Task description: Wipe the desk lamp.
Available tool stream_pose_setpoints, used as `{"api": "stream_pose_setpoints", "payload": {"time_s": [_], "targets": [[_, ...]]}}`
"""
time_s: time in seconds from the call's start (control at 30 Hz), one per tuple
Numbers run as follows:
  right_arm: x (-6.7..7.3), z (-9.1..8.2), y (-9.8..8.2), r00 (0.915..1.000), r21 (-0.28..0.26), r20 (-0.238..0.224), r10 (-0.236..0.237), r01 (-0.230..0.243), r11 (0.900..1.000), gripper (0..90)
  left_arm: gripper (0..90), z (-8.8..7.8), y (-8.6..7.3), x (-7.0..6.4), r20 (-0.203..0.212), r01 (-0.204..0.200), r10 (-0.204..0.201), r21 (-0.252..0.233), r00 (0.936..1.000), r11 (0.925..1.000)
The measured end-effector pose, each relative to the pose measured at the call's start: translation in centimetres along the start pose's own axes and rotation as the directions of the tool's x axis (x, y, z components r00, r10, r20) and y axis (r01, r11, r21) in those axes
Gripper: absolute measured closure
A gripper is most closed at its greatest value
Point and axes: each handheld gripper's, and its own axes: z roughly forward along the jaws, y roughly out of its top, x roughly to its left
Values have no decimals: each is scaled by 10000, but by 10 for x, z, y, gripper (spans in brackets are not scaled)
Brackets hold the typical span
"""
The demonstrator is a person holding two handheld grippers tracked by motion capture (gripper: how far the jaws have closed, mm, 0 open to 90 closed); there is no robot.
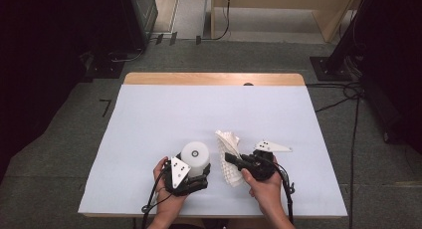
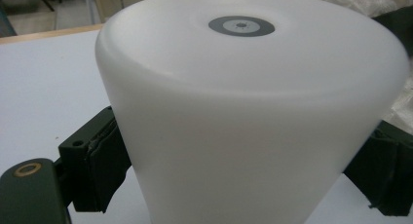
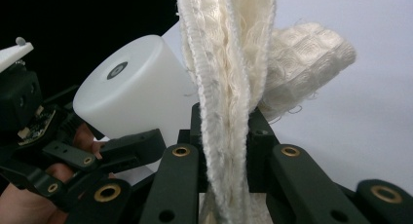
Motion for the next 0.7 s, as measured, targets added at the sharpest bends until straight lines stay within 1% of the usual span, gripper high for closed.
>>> {"api": "stream_pose_setpoints", "payload": {"time_s": [0.03,0.07,0.1,0.13,0.17,0.2,0.23,0.27,0.3,0.33,0.37,0.43,0.5,0.6,0.7], "targets": [[0,0,0,10000,24,10,-4,4,10000,792,85,0,0,2,133,-117,116,32,9998,9999],[1,1,0,10000,24,1,-12,12,10000,792,86,0,1,3,240,-156,155,29,9996,9999],[1,1,0,10000,15,-18,-43,43,10000,793,86,0,1,6,437,-187,185,40,9989,9998],[1,1,0,10000,19,-25,-77,77,10000,792,87,0,2,9,570,-138,134,57,9983,9999],[1,1,0,10000,16,-48,-80,80,10000,792,87,-1,3,14,841,-71,72,-23,9964,10000],[2,1,0,10000,32,-42,-74,74,10000,792,87,-2,4,17,981,-15,25,-107,9952,9999],[2,2,-1,10000,46,-54,-68,68,10000,792,87,-4,6,20,1200,41,-4,-302,9928,9995],[3,2,-1,9999,75,-79,-109,110,9999,792,87,-7,8,25,1507,46,33,-526,9886,9986],[4,3,-1,9999,78,-87,-111,111,9999,792,87,-9,10,27,1681,31,76,-633,9857,9980],[4,4,-1,9998,79,-113,-132,133,9999,792,87,-12,11,30,1957,70,96,-840,9806,9964],[4,4,-2,9998,139,-115,-148,149,9998,793,88,-14,13,33,2251,14,201,-947,9741,9955],[6,7,-3,9997,174,-171,-178,181,9997,792,88,-17,15,35,2822,-32,366,-1181,9587,9930],[8,10,-5,9996,266,-202,-203,209,9994,792,87,-18,15,34,2996,-106,470,-1219,9529,9925],[12,14,-7,9991,431,-331,-260,274,9987,792,87,-15,14,27,3113,-412,742,-1112,9474,9929],[17,15,-7,9984,420,-378,-413,429,9982,793,88,-14,13,23,3112,-710,1003,-1043,9450,9920]]}}
